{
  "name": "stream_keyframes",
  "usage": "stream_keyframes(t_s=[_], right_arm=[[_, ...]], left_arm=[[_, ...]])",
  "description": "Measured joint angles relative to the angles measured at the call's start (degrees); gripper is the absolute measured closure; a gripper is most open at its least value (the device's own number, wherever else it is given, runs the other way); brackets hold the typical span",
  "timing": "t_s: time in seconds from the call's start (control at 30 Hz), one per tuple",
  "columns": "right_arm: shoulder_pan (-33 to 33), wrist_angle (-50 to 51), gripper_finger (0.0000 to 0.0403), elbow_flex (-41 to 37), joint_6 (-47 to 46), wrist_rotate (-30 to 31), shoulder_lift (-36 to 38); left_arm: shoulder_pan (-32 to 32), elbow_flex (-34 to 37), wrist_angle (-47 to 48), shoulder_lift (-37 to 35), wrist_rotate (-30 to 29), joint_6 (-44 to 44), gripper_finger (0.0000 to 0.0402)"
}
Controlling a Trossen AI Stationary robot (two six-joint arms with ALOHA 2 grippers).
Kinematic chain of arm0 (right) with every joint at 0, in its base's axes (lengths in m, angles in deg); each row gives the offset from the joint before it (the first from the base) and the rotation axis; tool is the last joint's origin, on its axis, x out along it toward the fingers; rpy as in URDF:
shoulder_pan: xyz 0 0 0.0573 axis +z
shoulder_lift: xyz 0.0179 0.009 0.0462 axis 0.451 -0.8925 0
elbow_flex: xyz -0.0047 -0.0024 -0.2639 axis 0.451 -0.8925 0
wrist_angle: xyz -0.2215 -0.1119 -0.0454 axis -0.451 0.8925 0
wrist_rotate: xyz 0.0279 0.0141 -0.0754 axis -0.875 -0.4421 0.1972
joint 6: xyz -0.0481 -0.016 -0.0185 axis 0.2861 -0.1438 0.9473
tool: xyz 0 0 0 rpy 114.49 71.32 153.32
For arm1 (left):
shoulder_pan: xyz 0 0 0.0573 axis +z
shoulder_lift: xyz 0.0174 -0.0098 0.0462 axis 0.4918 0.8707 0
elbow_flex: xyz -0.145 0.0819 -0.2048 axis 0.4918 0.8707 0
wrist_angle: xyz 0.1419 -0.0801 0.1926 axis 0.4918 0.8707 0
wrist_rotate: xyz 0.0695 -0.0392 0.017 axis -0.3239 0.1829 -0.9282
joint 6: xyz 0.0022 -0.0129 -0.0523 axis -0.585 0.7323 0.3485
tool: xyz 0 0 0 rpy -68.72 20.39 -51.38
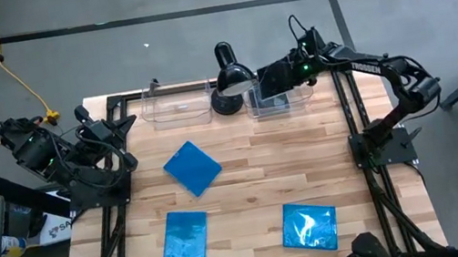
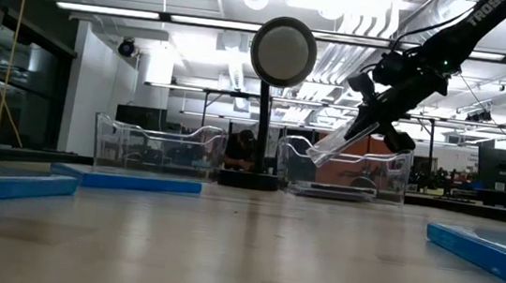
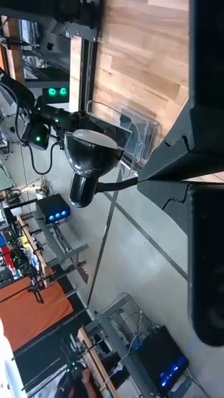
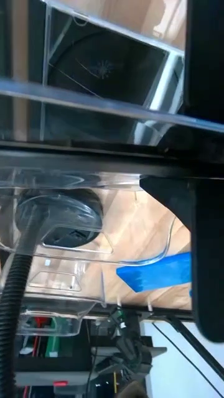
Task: Pick & place jewel cases by type
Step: Put the black CD case into the right transparent bin
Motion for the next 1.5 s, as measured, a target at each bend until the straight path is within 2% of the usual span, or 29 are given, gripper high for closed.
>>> stream_keyframes(t_s=[0.47,0.6,0.83,0.97,1.17,1.37,1.5], right_arm=[[-0.03,-0.83,0.0365,-0.25,-2.28,-6.22,-0.15],[0.02,-0.73,0.0366,-0.3,-2.81,-7.35,-0.2],[0.02,-0.97,0.0371,-0.3,-3.22,-7.27,-0.24],[0.02,-0.97,0.0359,-0.32,-3.07,-7.06,-0.24],[0.13,-0.95,0.034,-0.34,-3.23,-3.28,-0.24],[0.13,-1.16,0.0344,-0.34,-2.24,-0.07,-0.27],[0.1,-1.14,0.0344,-0.34,-1.8,-0.29,-0.28]], left_arm=[[0.0,0.0,0.0,0.0,0.63,0.04,0.0401],[-0.02,0.0,-0.02,0.0,0.66,0.04,0.0401],[-0.02,0.0,-0.01,0.0,0.92,0.04,0.0401],[-0.02,0.0,-0.01,0.0,1.05,0.04,0.0401],[-0.01,0.0,-0.02,0.0,1.31,0.04,0.0401],[0.0,0.0,-0.02,0.0,1.92,0.04,0.0401],[-0.01,0.0,0.0,0.0,1.92,0.04,0.0401]])
